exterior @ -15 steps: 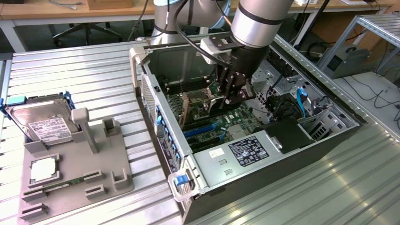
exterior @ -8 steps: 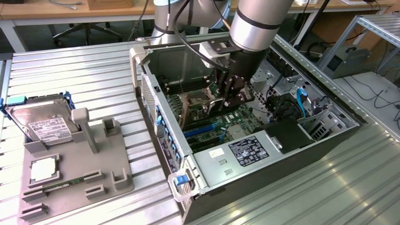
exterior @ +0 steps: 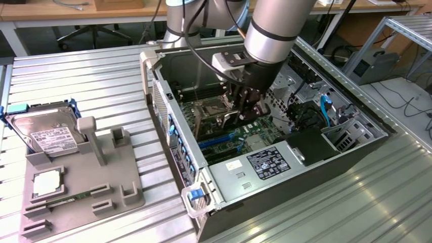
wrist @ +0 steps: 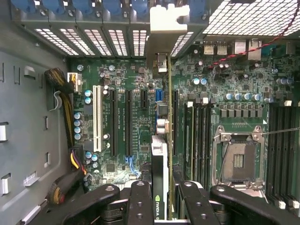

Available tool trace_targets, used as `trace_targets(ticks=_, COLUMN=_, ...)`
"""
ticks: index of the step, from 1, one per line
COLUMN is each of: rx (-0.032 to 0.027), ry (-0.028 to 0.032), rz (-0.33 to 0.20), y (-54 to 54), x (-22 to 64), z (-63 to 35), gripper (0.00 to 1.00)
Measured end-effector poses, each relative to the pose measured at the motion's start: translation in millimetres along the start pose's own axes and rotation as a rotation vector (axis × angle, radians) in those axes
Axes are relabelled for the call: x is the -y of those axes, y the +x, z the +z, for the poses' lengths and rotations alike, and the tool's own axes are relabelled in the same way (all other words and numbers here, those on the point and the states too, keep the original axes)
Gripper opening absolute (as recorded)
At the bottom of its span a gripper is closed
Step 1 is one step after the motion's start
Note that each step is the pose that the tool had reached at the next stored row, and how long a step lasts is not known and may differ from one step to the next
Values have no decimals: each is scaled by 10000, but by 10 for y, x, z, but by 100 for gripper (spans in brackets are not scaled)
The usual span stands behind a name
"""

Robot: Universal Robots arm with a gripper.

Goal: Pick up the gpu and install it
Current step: 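Insert the gpu into the slot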

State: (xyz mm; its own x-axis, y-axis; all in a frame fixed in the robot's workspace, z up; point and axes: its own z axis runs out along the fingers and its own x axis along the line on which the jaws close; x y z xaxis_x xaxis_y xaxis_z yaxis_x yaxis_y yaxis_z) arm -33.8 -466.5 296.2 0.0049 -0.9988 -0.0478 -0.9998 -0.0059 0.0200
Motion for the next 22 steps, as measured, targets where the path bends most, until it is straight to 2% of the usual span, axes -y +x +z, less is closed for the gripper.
trace_targets(ticks=14, rx=-1, ry=1, rz=0, y=4, x=-18, z=97, gripper=27)
trace_targets(ticks=22, rx=1, ry=4, rz=0, y=5, x=-50, z=104, gripper=27)
